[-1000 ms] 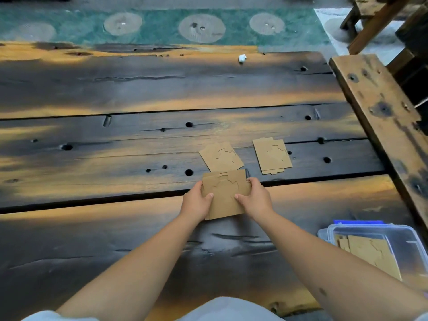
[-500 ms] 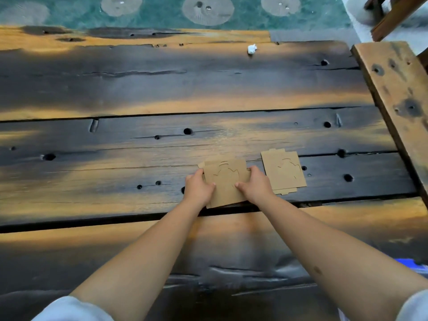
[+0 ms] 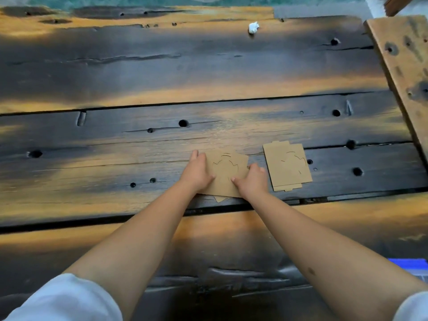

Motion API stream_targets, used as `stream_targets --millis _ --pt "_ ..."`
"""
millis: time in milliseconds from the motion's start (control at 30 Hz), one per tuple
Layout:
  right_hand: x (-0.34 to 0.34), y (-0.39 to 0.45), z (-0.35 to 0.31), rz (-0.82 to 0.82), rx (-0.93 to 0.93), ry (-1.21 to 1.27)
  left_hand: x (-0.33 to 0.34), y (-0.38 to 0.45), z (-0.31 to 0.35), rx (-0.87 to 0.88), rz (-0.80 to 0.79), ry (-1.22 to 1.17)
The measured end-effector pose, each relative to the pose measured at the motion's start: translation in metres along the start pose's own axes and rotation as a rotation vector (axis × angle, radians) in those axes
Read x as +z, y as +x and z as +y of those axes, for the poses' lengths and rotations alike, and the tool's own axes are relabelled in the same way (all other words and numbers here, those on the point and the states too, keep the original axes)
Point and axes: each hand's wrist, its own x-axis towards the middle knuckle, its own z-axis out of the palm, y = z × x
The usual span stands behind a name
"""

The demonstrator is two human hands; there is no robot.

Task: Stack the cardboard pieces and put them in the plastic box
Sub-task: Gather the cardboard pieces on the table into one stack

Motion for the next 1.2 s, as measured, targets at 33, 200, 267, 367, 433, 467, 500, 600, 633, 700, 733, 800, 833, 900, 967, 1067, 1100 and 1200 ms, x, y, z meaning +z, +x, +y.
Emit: stream_targets --millis 33,200,267,367,433,467,500,600,633,700,733,800,833,900,967,1067,1100,1200 --pt "0.001 -0.001 0.001 0.007 0.003 0.000 0.000 0.000 0.000 0.024 -0.001 0.014" --pt "0.003 0.000 0.002 -0.004 0.059 0.032 -0.001 0.000 0.001 -0.009 -0.022 -0.027" --pt "0.003 0.000 0.003 -0.020 0.055 0.032 -0.003 -0.002 -0.001 -0.047 -0.047 -0.080" --pt "0.004 -0.001 0.008 -0.050 0.019 0.013 -0.005 -0.006 -0.005 -0.097 -0.072 -0.091" --pt "0.003 -0.002 0.010 -0.071 0.000 -0.008 -0.008 -0.009 -0.006 -0.115 -0.071 -0.006" --pt "0.003 -0.003 0.011 -0.084 -0.007 -0.014 -0.010 -0.012 -0.005 -0.119 -0.061 0.026" --pt "0.003 -0.004 0.012 -0.098 -0.015 -0.018 -0.012 -0.015 -0.005 -0.123 -0.043 0.059" --pt "0.000 -0.011 0.016 -0.127 -0.055 0.014 -0.018 -0.027 -0.002 -0.115 0.037 0.196" --pt "-0.002 -0.014 0.018 -0.131 -0.069 0.051 -0.019 -0.029 -0.001 -0.108 0.038 0.179" --pt "-0.006 -0.021 0.023 -0.150 -0.077 0.153 -0.019 -0.033 0.002 -0.092 -0.010 0.020" --pt "-0.009 -0.024 0.027 -0.164 -0.069 0.214 -0.018 -0.035 0.004 -0.082 -0.037 -0.056" --pt "-0.018 -0.031 0.035 -0.162 -0.052 0.316 -0.015 -0.040 0.012 -0.062 -0.069 -0.153" --pt "-0.024 -0.032 0.040 -0.141 -0.051 0.344 -0.012 -0.042 0.017 -0.056 -0.075 -0.196" --pt "-0.041 -0.032 0.049 -0.077 -0.039 0.379 -0.003 -0.042 0.033 -0.034 -0.079 -0.267" --pt "-0.060 -0.026 0.059 -0.018 -0.010 0.417 0.005 -0.039 0.055 -0.011 -0.061 -0.293" --pt "-0.088 -0.008 0.078 0.029 0.091 0.513 0.020 -0.025 0.093 0.045 -0.031 -0.267" --pt "-0.095 -0.001 0.084 0.033 0.127 0.559 0.025 -0.021 0.105 0.065 -0.026 -0.245" --pt "-0.113 0.019 0.099 0.060 0.171 0.568 0.041 -0.003 0.134 0.091 -0.027 -0.173"
